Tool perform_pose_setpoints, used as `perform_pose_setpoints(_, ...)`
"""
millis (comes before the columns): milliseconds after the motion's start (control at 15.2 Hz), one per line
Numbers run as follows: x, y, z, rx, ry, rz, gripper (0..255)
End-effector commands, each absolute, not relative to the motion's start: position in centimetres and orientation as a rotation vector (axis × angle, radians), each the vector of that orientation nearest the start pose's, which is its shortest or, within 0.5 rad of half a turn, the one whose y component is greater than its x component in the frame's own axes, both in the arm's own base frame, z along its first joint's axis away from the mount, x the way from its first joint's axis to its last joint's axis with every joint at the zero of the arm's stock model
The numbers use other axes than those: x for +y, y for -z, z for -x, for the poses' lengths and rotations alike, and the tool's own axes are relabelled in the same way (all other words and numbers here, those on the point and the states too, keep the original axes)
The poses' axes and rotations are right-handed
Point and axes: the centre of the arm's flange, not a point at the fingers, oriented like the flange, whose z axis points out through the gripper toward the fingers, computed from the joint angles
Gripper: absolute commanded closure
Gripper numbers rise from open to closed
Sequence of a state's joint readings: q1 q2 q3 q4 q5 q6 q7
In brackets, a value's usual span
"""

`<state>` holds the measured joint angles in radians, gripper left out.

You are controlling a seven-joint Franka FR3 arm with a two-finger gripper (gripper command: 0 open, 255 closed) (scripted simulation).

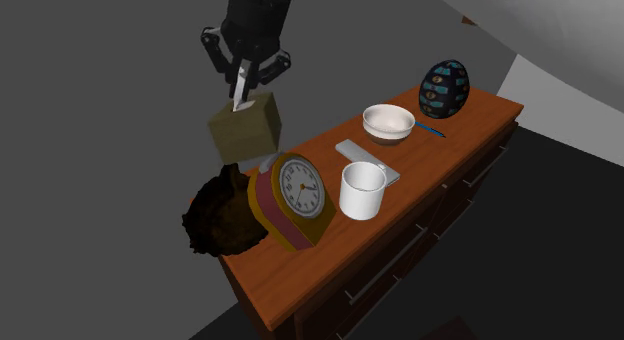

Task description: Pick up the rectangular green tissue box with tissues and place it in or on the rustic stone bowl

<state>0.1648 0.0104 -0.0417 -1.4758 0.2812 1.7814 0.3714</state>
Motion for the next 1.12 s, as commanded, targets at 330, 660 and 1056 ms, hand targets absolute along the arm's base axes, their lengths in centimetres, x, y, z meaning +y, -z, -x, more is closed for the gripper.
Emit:
perform_pose_setpoints(330, 17.2, -70.9, -52.8, 0.372, 0.304, 2.756, 255)
perform_pose_setpoints(660, 18.2, -69.1, -52.2, 0.372, 0.304, 2.756, 255)
perform_pose_setpoints(1056, 18.2, -65.9, -52.2, 0.372, 0.304, 2.756, 255)
